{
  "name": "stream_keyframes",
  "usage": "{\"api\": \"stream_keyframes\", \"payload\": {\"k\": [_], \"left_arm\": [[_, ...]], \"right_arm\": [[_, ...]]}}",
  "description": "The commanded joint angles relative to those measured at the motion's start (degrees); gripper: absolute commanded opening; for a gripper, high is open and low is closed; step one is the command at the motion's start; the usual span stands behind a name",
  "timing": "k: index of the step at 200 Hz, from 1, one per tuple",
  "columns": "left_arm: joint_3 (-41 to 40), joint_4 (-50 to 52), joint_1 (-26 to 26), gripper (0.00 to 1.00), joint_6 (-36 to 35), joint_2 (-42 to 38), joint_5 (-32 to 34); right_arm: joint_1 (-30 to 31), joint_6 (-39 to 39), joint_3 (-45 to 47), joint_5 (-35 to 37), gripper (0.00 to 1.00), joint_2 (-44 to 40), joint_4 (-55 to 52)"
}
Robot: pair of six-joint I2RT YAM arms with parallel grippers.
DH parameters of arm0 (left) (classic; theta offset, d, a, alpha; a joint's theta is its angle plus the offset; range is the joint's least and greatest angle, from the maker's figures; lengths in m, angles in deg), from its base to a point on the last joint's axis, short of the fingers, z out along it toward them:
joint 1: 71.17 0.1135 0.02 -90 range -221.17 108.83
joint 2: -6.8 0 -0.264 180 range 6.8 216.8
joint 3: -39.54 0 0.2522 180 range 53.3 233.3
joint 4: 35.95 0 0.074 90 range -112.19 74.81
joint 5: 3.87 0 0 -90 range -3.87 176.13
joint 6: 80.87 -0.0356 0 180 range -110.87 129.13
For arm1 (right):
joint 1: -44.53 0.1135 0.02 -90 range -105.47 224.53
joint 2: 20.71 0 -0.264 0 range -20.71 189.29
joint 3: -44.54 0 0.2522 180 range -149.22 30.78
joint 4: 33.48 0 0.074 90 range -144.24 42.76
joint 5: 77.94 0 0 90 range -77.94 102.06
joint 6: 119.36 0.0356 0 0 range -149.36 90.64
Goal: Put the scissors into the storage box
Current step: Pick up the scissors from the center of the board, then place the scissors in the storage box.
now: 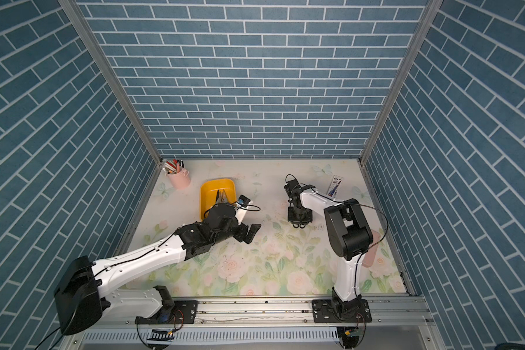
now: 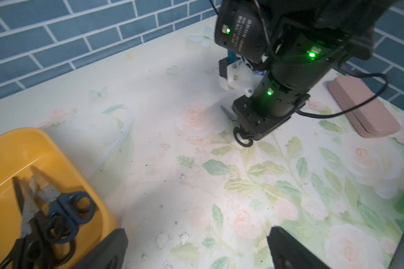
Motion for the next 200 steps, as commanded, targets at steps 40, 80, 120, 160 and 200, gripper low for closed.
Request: {"api": "stream_keyframes", "payload": {"k": [40,80,120,160,200], "left_arm": [[-4.60,4.14,7.86,1.00,2.81,-10.51,6.98],[-6.55,6.47,9.46,1.00,3.97,-14.25,9.29],[-6.98,7.06,9.60,1.00,4.70,-15.66,11.55],[-6.98,8.58,9.88,1.00,6.07,-17.09,16.49],[-9.53,9.54,18.15,1.00,9.80,-19.59,14.09]], "right_arm": [[5.99,0.28,-12.33,-0.08,0.00,4.95,-6.00],[8.84,0.37,-21.49,-0.48,0.00,9.68,-8.26],[11.83,-0.15,-34.97,-0.38,0.00,16.68,-13.46],[14.41,-0.25,-49.41,-2.05,0.00,21.71,-18.88],[18.35,-0.09,-64.17,-5.75,0.00,26.56,-23.05]]}}
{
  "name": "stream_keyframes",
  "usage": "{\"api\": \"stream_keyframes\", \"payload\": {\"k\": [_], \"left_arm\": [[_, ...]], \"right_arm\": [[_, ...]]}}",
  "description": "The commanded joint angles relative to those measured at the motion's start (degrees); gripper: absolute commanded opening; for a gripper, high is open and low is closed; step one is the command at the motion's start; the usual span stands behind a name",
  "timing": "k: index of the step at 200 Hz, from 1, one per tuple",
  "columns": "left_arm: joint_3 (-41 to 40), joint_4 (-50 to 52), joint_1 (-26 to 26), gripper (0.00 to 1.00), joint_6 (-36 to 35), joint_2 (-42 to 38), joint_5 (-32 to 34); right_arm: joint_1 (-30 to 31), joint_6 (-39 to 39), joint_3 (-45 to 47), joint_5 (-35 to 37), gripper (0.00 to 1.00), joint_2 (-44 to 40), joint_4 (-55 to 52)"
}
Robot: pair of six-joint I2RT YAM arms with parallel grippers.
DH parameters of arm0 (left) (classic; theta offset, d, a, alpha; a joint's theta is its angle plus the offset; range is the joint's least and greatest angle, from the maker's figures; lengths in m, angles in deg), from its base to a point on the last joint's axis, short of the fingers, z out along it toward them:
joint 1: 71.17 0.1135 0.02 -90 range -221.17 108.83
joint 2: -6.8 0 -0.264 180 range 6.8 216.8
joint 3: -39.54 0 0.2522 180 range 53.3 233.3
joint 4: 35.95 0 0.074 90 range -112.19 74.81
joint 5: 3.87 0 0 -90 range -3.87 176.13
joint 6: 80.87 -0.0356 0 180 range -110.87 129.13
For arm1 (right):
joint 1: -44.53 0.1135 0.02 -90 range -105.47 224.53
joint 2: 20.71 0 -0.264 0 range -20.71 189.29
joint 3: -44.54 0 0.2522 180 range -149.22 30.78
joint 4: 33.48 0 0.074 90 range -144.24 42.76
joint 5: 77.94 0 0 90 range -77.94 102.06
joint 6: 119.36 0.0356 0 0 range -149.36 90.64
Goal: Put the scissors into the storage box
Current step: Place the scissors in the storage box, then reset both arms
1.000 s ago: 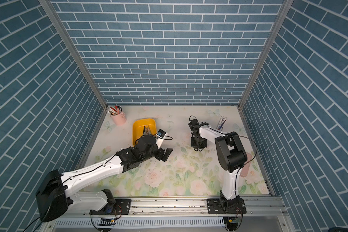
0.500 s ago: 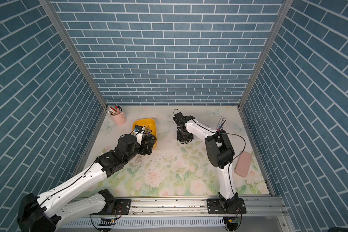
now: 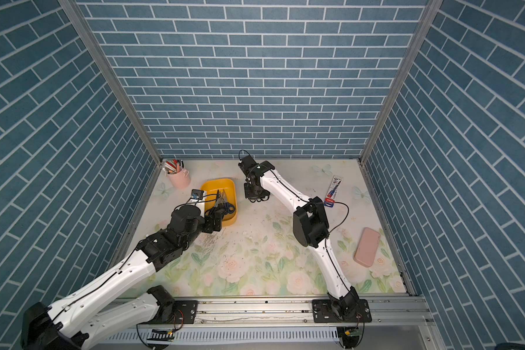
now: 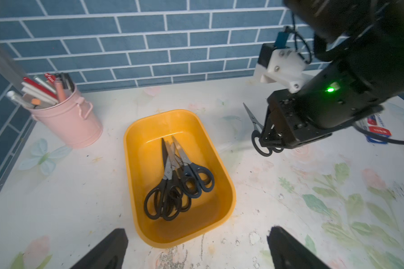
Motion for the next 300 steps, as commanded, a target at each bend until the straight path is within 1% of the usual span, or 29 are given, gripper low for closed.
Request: {"api": "stream_keyframes", "payload": {"k": [1,42,56,62,87,91,99,116,125,135,138,142,151,160,163,171,179,187,193,199,208,215,226,237,250,264,277,285,300], "left_arm": [[-2.08,2.15,4.76,1.00,3.15,-1.42,-0.58],[-2.47,4.38,9.74,1.00,6.56,-0.58,-0.04],[-2.93,3.66,10.05,1.00,6.95,-0.60,0.11],[-3.01,3.66,10.12,1.00,7.36,-0.40,0.38],[-3.08,3.37,10.16,1.00,8.55,0.08,1.46],[-3.24,3.15,10.21,1.00,8.64,0.06,1.46],[-3.33,2.74,10.20,1.00,8.70,0.10,1.59],[-3.37,1.95,10.18,1.00,8.65,0.25,3.12],[-3.61,1.10,10.22,1.00,8.46,0.13,4.36],[-3.96,-0.65,10.52,1.00,7.37,0.04,6.03],[-3.94,-1.17,10.50,1.00,6.99,0.08,6.80],[-3.97,-1.58,10.68,1.00,6.67,0.07,7.95],[-3.81,-2.36,11.30,1.00,5.81,-0.09,10.92],[-4.31,-4.38,11.99,1.00,4.27,-0.69,13.68],[-4.79,-5.29,12.17,1.00,3.73,-1.01,15.04],[-6.78,-8.41,12.51,1.00,2.22,-2.17,19.57],[-9.96,-13.21,13.37,1.00,-0.52,-3.51,22.52],[-14.21,-19.57,14.41,1.00,-5.50,-4.59,21.72],[-16.63,-23.21,15.00,1.00,-8.10,-4.75,20.94],[-18.19,-25.95,15.42,1.00,-8.73,-4.26,21.85],[-19.37,-28.44,16.58,1.00,-8.85,-3.18,22.67],[-20.46,-30.79,17.50,1.00,-10.06,-2.44,21.96],[-23.21,-36.23,18.92,1.00,-11.10,-1.62,21.78],[-26.77,-42.62,21.05,1.00,-10.41,-1.75,19.56],[-33.18,-54.40,23.11,1.00,-10.83,-1.68,16.20],[-38.38,-64.86,24.63,1.00,-11.16,-0.23,13.78],[-39.52,-70.50,24.89,1.00,-14.10,2.71,11.09],[-39.03,-71.55,25.06,0.99,-15.83,4.39,8.92],[-40.11,-79.89,25.20,0.98,-18.00,8.51,6.59]], "right_arm": [[2.69,-0.04,-5.39,-3.29,0.00,1.35,-4.67],[6.97,0.83,-4.65,-6.74,0.00,2.71,0.33],[7.94,0.72,-4.71,-6.81,0.00,4.09,2.55],[8.20,0.84,-4.65,-8.41,0.00,4.62,3.52],[8.24,1.86,-4.38,-7.56,0.00,6.40,7.51],[8.25,1.86,-4.29,-7.60,0.08,6.53,8.24],[8.07,1.86,-4.46,-7.96,0.28,6.64,9.60],[7.89,1.04,-4.74,-7.47,0.54,5.01,11.45],[7.65,0.32,-4.57,-5.49,0.63,3.20,11.95],[7.03,-0.84,-4.16,-5.36,0.69,0.74,12.42],[6.85,-1.31,-3.88,-5.34,0.73,-0.07,12.55],[6.54,-1.99,-3.37,-5.31,0.76,-1.40,12.83],[6.02,-3.94,-0.75,-4.72,0.80,-5.23,13.91],[5.54,-6.64,4.13,-2.75,0.83,-9.90,15.79],[5.44,-7.79,6.59,-1.33,0.85,-13.19,16.76],[5.30,-11.35,15.09,4.84,0.91,-20.27,21.18],[5.33,-15.56,27.94,14.02,0.99,-28.68,28.74],[4.62,-20.45,43.03,21.90,1.00,-37.55,38.85],[3.20,-23.94,53.86,24.97,1.00,-43.82,47.08],[0.61,-26.15,63.29,25.80,1.00,-49.33,53.74],[-4.21,-27.90,75.82,25.27,1.00,-56.08,61.69],[-7.92,-29.27,83.36,25.01,1.00,-60.05,66.15],[-12.26,-30.72,93.80,28.29,1.00,-66.21,72.09],[-16.78,-31.76,100.86,27.89,1.00,-70.40,75.67],[-21.33,-33.15,108.30,29.06,1.00,-74.35,81.59],[-25.36,-34.44,114.71,27.76,1.00,-77.11,89.48],[-29.72,-34.61,121.21,20.64,1.00,-77.86,101.32],[-32.14,-33.85,124.51,16.41,1.00,-76.72,108.37],[-35.00,-32.95,127.96,11.74,1.00,-71.40,119.70]]}}
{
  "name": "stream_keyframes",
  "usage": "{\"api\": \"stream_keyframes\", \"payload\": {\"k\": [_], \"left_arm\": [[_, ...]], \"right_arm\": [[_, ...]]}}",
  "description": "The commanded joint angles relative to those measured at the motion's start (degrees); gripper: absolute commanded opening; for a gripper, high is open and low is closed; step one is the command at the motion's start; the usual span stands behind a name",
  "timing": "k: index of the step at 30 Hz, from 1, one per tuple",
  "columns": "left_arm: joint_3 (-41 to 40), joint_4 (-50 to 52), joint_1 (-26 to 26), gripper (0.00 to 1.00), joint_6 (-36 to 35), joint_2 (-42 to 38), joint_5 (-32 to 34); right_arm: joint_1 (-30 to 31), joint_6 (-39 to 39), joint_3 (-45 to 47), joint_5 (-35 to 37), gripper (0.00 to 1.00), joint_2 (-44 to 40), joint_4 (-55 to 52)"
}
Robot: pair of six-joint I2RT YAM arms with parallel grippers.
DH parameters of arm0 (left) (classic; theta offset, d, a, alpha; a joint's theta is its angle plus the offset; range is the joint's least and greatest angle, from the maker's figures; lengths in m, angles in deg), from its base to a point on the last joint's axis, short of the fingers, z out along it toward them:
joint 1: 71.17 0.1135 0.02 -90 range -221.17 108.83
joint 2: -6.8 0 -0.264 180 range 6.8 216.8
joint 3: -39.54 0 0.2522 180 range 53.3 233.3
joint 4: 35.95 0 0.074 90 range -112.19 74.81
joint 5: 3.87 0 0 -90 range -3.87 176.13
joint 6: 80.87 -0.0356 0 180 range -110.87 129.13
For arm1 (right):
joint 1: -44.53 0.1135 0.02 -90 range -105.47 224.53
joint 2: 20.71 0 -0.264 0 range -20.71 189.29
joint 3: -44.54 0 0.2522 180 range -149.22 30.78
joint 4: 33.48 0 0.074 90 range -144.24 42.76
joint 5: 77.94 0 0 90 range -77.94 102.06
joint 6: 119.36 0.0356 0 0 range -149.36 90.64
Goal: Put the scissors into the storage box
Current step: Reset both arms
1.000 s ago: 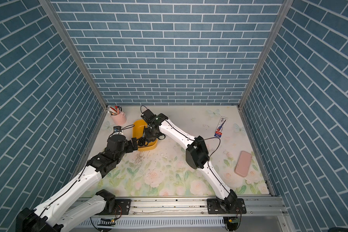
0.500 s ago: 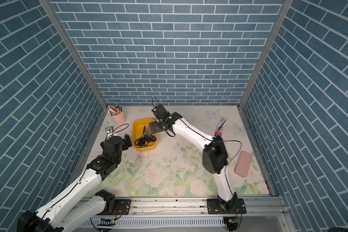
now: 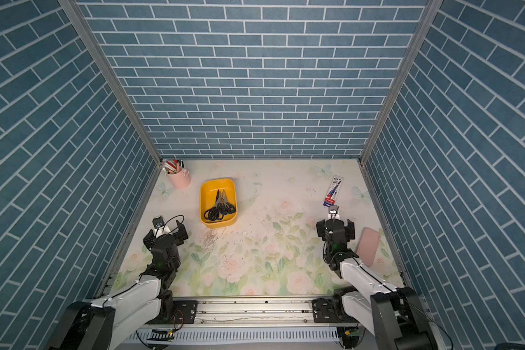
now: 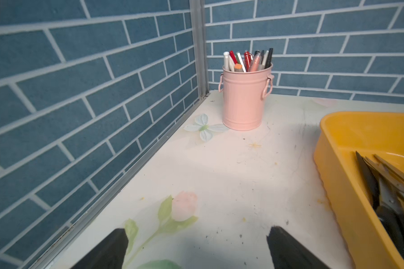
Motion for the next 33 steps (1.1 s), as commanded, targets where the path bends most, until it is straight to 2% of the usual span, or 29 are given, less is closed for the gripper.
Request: {"api": "stream_keyframes", "payload": {"k": [1,2,3,6,7,10,12,13,15,16,19,33], "left_arm": [[-0.51,-20.58,0.61,0.99,-5.42,4.33,-6.28],[-1.16,-26.09,0.92,0.99,-6.50,6.70,-8.18],[-1.16,-29.24,1.20,0.99,-7.24,8.99,-10.22],[1.21,-32.94,1.68,0.99,-7.46,15.51,-18.06],[1.65,-34.26,1.57,0.96,-8.56,17.75,-19.49],[1.30,-40.42,2.12,0.98,-8.31,23.44,-19.56],[3.32,-37.94,2.37,0.98,-8.37,24.97,-20.18],[4.38,-35.57,3.23,0.98,-7.29,25.14,-20.53],[6.75,-35.39,4.76,0.98,-4.98,28.49,-19.18],[9.19,-29.42,4.77,0.98,-4.54,28.18,-18.23],[11.57,-24.81,7.72,1.00,-2.37,28.13,-22.16],[11.44,-25.55,7.62,1.00,-2.43,28.39,-21.99]], "right_arm": [[-3.75,-1.16,3.54,-9.31,1.00,4.51,28.58],[-4.51,-1.52,4.06,-11.24,1.00,8.25,33.75],[-4.62,-1.93,2.77,-11.79,1.00,10.46,34.02],[-5.47,-3.95,1.26,-17.29,1.00,18.45,42.98],[-6.10,-3.51,0.04,-18.28,1.00,20.56,42.02],[-7.06,-3.40,-0.09,-21.02,1.00,24.70,45.22],[-7.55,-2.72,-0.35,-20.67,1.00,26.87,47.01],[-7.75,-1.98,-1.84,-19.88,1.00,26.42,42.88],[-8.91,-1.39,-2.51,-21.66,1.00,26.68,42.16],[-8.95,-1.32,-2.22,-21.59,1.00,26.97,43.37],[-9.06,-1.29,-2.38,-21.78,1.00,26.71,42.56],[-9.86,-0.94,-2.66,-23.29,1.00,26.86,42.26]]}}
